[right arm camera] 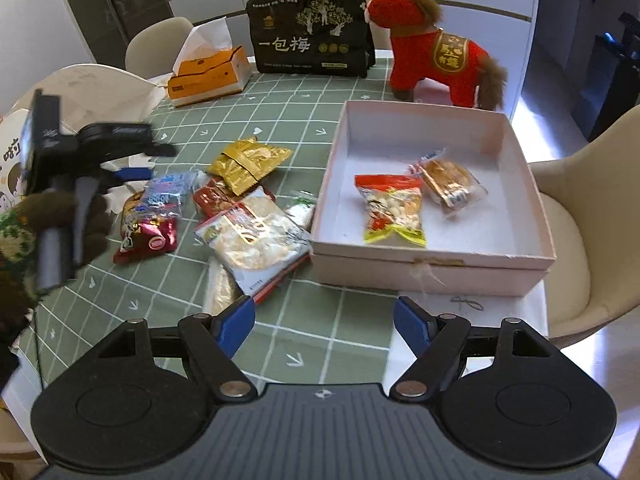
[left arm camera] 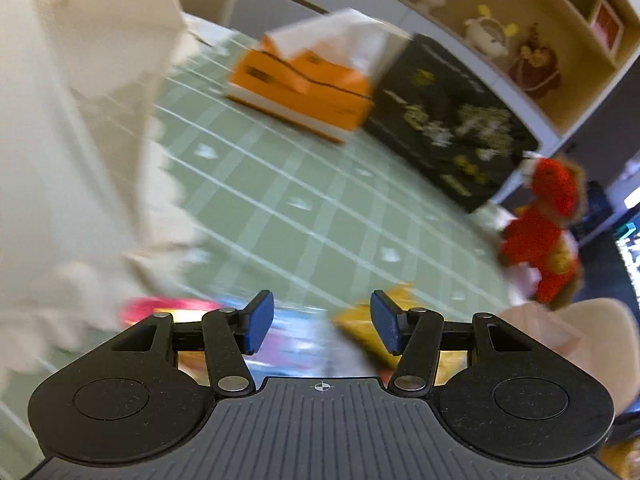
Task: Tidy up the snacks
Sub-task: 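Grasp the yellow snack bag with the right tool, then grasp the white rice-cracker bag with the left tool while the right tool holds the yellow bag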
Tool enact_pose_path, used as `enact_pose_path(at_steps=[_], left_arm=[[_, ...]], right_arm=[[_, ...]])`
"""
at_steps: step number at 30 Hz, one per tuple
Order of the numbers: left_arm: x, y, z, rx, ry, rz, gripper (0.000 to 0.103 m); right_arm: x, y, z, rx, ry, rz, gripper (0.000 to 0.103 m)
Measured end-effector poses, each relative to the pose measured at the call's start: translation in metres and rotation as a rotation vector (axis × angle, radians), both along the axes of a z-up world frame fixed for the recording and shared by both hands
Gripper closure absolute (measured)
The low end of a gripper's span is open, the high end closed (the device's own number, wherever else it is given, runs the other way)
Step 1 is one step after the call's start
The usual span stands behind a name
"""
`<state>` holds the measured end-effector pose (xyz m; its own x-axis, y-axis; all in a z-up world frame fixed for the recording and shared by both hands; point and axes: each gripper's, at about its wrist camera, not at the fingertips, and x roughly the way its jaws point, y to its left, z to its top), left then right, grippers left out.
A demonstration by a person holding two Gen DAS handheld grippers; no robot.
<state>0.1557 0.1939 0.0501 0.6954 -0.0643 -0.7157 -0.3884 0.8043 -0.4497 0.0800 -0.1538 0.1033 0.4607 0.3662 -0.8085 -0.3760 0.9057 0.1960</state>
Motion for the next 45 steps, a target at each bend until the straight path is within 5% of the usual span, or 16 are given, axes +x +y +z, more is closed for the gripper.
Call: enact_pose_path(at_steps=[6, 12, 15, 19, 22, 29, 33, 37, 42, 45], left_arm=[[0.036, -0.045, -0.001, -0.019, 0.064, 0.031, 0.044], [0.084, -0.086, -0.012, 0.164, 0.163, -0.043, 0.043], [0.075, -0.107, -0.008, 0.259, 0.151, -0.154, 0.050], [0.035, -0.131, -0.011, 0.377, 0.160, -0.352, 0.081], [-0.007, -0.133, -0.009, 0.398, 0.117, -0.414, 0.082], [-0.077, -0.093, -0.003, 0.170, 0.123, -0.331, 0.082], [-0.115, -0.070, 0.003, 0.029, 0.097, -0.222, 0.080], [-0.150, -0.059, 0.007, -0.037, 0.071, -0.212, 0.080], [-0.184, -0.053, 0.009, -0.054, 0.068, -0.248, 0.080], [-0.194, -0.046, 0.004, -0.067, 0.070, -0.225, 0.080]], right_arm=[[-0.007, 0.007, -0.015, 0.008, 0.015, -0.017, 0.026], [-0.025, -0.013, -0.042, -0.058, 0.038, -0.009, 0.026], [-0.025, -0.030, -0.049, -0.061, 0.044, -0.031, 0.026], [-0.012, -0.045, -0.054, 0.010, 0.068, -0.056, 0.026], [-0.003, -0.037, -0.053, 0.061, 0.064, -0.026, 0.026], [0.027, 0.032, -0.003, 0.046, -0.116, 0.217, 0.023], [0.074, 0.092, 0.010, 0.016, -0.127, 0.310, 0.019], [0.137, 0.152, -0.018, -0.013, -0.029, 0.320, 0.018], [0.180, 0.196, -0.068, -0.222, -0.003, 0.270, 0.019], [0.182, 0.188, -0.074, -0.154, 0.079, 0.221, 0.022]])
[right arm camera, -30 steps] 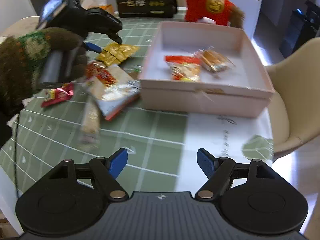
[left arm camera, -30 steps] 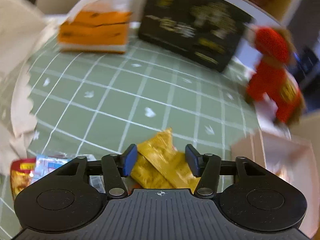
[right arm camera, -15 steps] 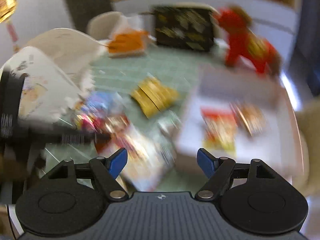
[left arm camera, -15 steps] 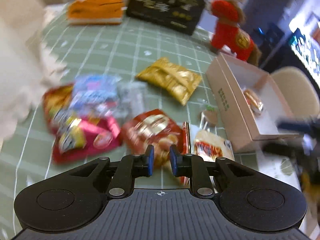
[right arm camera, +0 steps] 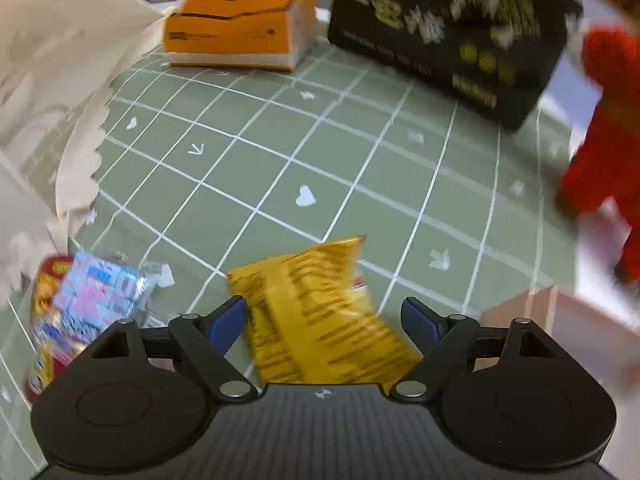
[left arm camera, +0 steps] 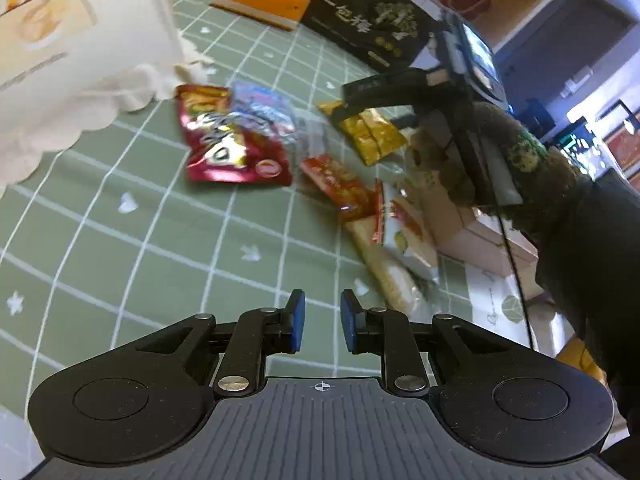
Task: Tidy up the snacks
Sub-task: 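Grasp the white rice-cracker bag with the left tool while the right tool holds the yellow bag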
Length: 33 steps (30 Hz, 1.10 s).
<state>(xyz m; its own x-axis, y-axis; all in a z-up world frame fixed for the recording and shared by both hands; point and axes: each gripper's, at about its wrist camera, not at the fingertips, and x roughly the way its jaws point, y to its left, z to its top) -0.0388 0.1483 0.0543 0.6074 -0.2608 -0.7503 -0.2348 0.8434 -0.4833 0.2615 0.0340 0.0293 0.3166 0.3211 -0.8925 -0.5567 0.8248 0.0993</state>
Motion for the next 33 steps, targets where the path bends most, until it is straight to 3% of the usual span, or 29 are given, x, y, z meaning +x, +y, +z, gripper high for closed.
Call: enact_pose_path(at_steps=[2, 4, 9, 12, 14, 17, 19, 21, 24, 29, 31, 33], left_arm=[[-0.001, 0.004, -0.005, -0.014, 0.006, 0.030, 0.080], [0.004, 0.007, -0.008, -0.026, 0.008, 0.052, 0.080], [0.022, 0.001, -0.005, 0.004, -0.004, 0.083, 0.080], [0.034, -0.014, 0.000, 0.025, -0.007, 0.065, 0.080], [0.037, -0.023, 0.005, 0.041, -0.014, 0.042, 0.080], [0.042, -0.043, 0.008, 0.051, -0.010, 0.003, 0.080], [0.045, -0.059, 0.010, 0.056, -0.015, -0.040, 0.080], [0.047, -0.080, 0.013, 0.063, -0.028, -0.102, 0.080], [0.057, -0.116, 0.019, 0.101, -0.057, -0.215, 0.080], [0.083, -0.166, 0.014, 0.233, -0.050, -0.304, 0.076], [0.094, -0.174, 0.007, 0.299, -0.013, -0.273, 0.076], [0.099, -0.176, 0.002, 0.315, 0.003, -0.251, 0.076]], right_arm=[[-0.016, -0.004, 0.003, 0.021, 0.024, 0.034, 0.035], [-0.043, -0.010, 0.009, 0.018, 0.011, 0.083, 0.040], [-0.112, -0.051, 0.028, 0.121, 0.031, 0.184, 0.043], [-0.144, -0.080, 0.033, 0.172, 0.074, 0.187, 0.043], [-0.164, -0.104, 0.041, 0.196, 0.030, 0.174, 0.044], [-0.188, -0.142, 0.055, 0.216, -0.067, 0.114, 0.044], [-0.186, -0.167, 0.061, 0.248, -0.085, 0.042, 0.044], [-0.185, -0.200, 0.067, 0.296, -0.090, -0.070, 0.044], [-0.187, -0.250, 0.068, 0.291, -0.141, -0.232, 0.043], [-0.199, -0.295, 0.038, 0.209, -0.081, -0.365, 0.043], [-0.211, -0.300, 0.027, 0.202, -0.049, -0.363, 0.043], [-0.221, -0.298, 0.019, 0.200, -0.045, -0.346, 0.043]])
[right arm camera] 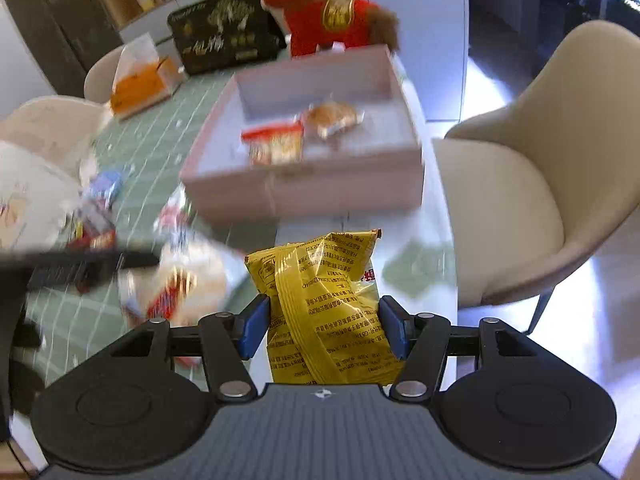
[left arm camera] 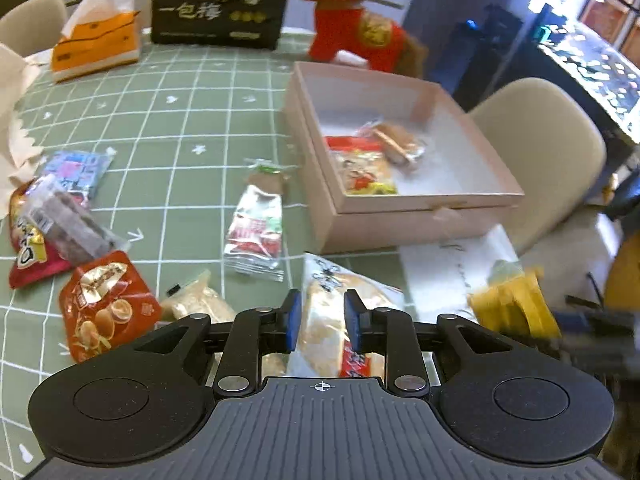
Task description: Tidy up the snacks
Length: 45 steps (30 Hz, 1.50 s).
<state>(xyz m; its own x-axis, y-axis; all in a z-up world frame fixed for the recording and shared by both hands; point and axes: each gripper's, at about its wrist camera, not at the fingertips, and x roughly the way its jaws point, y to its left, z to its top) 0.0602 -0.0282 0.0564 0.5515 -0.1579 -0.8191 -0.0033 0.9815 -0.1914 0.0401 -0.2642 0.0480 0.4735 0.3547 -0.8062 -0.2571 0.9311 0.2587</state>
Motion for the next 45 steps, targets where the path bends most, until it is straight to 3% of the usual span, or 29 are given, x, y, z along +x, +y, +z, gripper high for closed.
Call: enact_pose_path(at_steps=[5, 7, 12, 13, 16, 17, 20, 22, 24, 28, 34, 39, 41, 45], left_arm=[[0.004, -0.006, -0.016, -0.014, 0.059, -0.039, 0.075], [0.000, -0.006, -0.024, -0.050, 0.081, -0.068, 0.073], [-0.018, -0.010, -0.031, -0.040, 0.049, -0.152, 0.070], [-0.022, -0.010, -0.030, -0.021, 0.041, -0.160, 0.065], [-0.027, -0.004, -0.028, 0.048, 0.032, -0.107, 0.052], [-0.026, 0.001, -0.027, 0.050, 0.037, -0.075, 0.055], [-0.023, 0.011, -0.018, 0.005, 0.026, 0.007, 0.057], [-0.019, 0.012, -0.012, -0.050, 0.030, 0.021, 0.057], [-0.014, 0.003, -0.009, -0.055, 0.036, 0.010, 0.057], [-0.009, -0.032, -0.009, 0.018, 0.017, -0.074, 0.057], [-0.022, -0.086, -0.023, 0.258, -0.029, -0.272, 0.055], [-0.030, -0.081, -0.023, 0.389, -0.064, -0.262, 0.053], [-0.030, -0.073, -0.024, 0.393, -0.053, -0.235, 0.053], [-0.028, -0.065, -0.022, 0.291, -0.028, -0.231, 0.052]], right_arm=[[-0.011, 0.010, -0.018, -0.002, 0.017, 0.027, 0.041], [-0.012, 0.012, -0.025, 0.006, 0.033, 0.033, 0.035], [-0.016, 0.001, -0.022, -0.009, 0.007, 0.025, 0.031], [-0.020, -0.004, -0.022, -0.018, 0.000, 0.027, 0.031], [-0.024, -0.011, -0.021, -0.028, -0.008, 0.028, 0.029], [-0.026, -0.014, -0.021, -0.026, -0.010, 0.029, 0.028], [-0.028, -0.020, -0.021, -0.018, -0.017, 0.016, 0.028], [-0.030, -0.019, -0.019, -0.015, -0.025, 0.008, 0.028], [-0.031, -0.014, -0.018, -0.021, -0.037, 0.015, 0.028], [-0.036, -0.007, -0.018, -0.063, -0.067, 0.040, 0.028], [-0.045, -0.007, -0.022, -0.104, -0.076, 0.058, 0.028], [-0.050, -0.008, -0.022, -0.114, -0.078, 0.057, 0.027], [-0.052, -0.007, -0.022, -0.120, -0.081, 0.057, 0.027], [-0.054, -0.004, -0.024, -0.124, -0.079, 0.056, 0.025]])
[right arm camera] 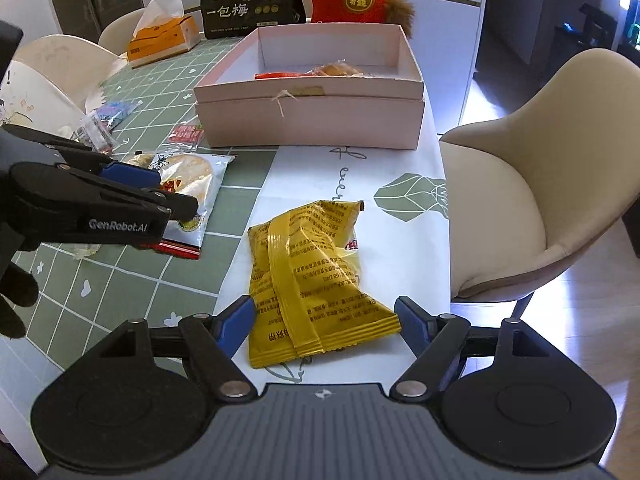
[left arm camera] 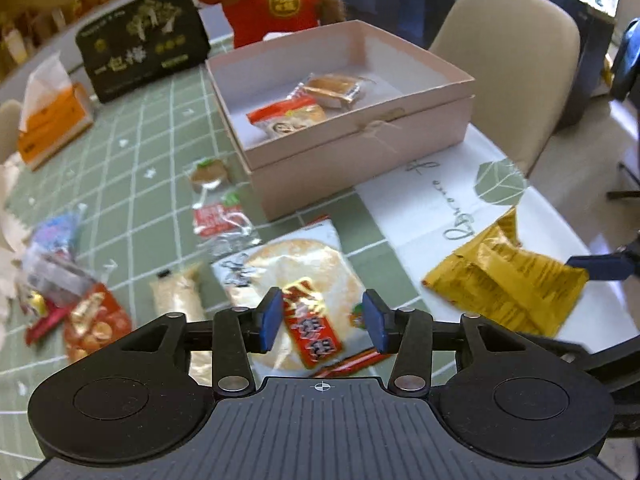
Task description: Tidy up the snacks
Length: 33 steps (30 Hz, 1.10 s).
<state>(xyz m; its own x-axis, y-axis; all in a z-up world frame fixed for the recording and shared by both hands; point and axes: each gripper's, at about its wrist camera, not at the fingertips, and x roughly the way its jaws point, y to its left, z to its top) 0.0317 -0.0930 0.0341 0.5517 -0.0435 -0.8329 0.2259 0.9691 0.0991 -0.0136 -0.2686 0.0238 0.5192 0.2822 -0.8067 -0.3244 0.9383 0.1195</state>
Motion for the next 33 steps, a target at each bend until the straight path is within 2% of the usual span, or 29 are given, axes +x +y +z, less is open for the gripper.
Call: enact_pose_path(at_steps=[4, 6, 10, 13, 15, 19, 21, 24, 25, 26, 29, 33], left_arm=[[0.000, -0.002, -0.002, -0.093, 0.007, -0.014, 0.036], [-0.001, 0.004, 0.001, -0.140, -0.006, 0.030, 0.039], [-0.005, 0.037, 0.007, -0.214, -0.061, 0.213, 0.042], [0.005, 0.059, 0.005, -0.313, -0.012, 0.281, 0.043], [0.010, 0.064, 0.000, -0.376, 0.029, 0.277, 0.043], [0.018, 0.061, -0.012, -0.401, 0.069, 0.255, 0.043], [0.016, 0.063, -0.014, -0.418, 0.062, 0.251, 0.043], [0.015, 0.069, -0.016, -0.481, 0.075, 0.253, 0.043], [0.016, 0.072, -0.017, -0.512, 0.083, 0.250, 0.043], [0.018, 0.072, -0.019, -0.537, 0.091, 0.250, 0.043], [0.019, 0.068, -0.019, -0.600, 0.115, 0.224, 0.043], [0.019, 0.054, -0.015, -0.610, 0.112, 0.178, 0.043]], right_arm=[[-0.004, 0.003, 0.000, -0.012, 0.001, 0.013, 0.025], [-0.006, 0.003, 0.000, -0.018, 0.000, 0.018, 0.025], [-0.009, 0.000, 0.002, -0.005, -0.008, 0.016, 0.025], [-0.008, 0.000, 0.005, 0.004, -0.015, 0.019, 0.025], [-0.004, 0.002, 0.008, 0.001, -0.024, 0.026, 0.025], [0.007, 0.009, 0.025, -0.005, -0.102, 0.029, 0.025], [0.017, 0.015, 0.025, -0.015, -0.125, 0.033, 0.025], [0.035, 0.020, 0.010, -0.009, -0.058, 0.018, 0.031], [0.039, 0.020, 0.004, 0.012, -0.022, 0.017, 0.040], [0.041, 0.019, -0.001, 0.041, 0.014, 0.016, 0.043], [0.038, 0.019, -0.003, 0.055, 0.008, 0.006, 0.043], [0.040, 0.018, -0.004, 0.037, -0.023, 0.009, 0.043]])
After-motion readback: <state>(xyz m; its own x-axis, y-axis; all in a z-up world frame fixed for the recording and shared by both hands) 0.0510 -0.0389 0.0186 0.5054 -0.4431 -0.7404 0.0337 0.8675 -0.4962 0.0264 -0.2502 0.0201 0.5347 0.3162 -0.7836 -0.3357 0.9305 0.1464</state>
